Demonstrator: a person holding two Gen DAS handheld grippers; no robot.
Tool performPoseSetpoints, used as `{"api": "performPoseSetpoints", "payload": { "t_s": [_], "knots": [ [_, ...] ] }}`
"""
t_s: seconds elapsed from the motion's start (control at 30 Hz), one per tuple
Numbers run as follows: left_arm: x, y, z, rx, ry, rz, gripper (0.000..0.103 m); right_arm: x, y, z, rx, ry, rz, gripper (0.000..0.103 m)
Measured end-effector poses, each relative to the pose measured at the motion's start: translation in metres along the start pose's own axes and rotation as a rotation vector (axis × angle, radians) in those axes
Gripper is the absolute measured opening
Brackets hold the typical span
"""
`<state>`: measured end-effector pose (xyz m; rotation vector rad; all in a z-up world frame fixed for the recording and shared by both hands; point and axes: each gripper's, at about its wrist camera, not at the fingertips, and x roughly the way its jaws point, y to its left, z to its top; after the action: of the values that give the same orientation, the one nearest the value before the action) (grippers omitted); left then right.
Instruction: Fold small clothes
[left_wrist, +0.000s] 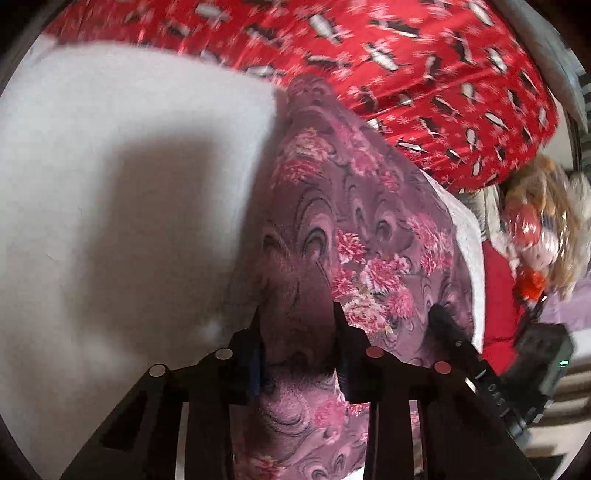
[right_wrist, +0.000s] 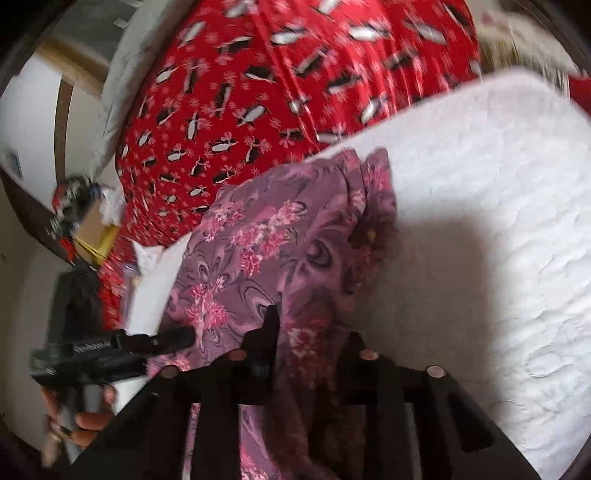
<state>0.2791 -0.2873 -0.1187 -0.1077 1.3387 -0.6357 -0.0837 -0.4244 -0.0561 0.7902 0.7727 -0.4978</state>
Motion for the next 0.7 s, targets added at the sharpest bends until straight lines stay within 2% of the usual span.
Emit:
{"api": "performPoseSetpoints", "payload": {
  "t_s": [0.1,0.23,0.37,0.7],
  "knots": [
    [-0.015,-0.010,-0.007,0.024,-0.038,0.026,0.028,-0.010,0.024,-0.002,-0.086,-0.028,-0.082,0.021],
    [-0.051,-0.008,-0.020,0.048,-0.097,0.050,0.028,-0.023,0.054,-0.006,-0.158,-0.046,-0.133,0.021],
    [-0.093,0.006,-0.042,0.057,-0.146,0.078,0.028,-0.031,0.087,-0.019,-0.201,-0.053,-0.135,0.021],
    [-0.197,0.062,-0.110,0.050,-0.238,0.161,0.028,-0.023,0.166,-0.069,-0.227,-0.054,-0.074,0.021]
  ]
}}
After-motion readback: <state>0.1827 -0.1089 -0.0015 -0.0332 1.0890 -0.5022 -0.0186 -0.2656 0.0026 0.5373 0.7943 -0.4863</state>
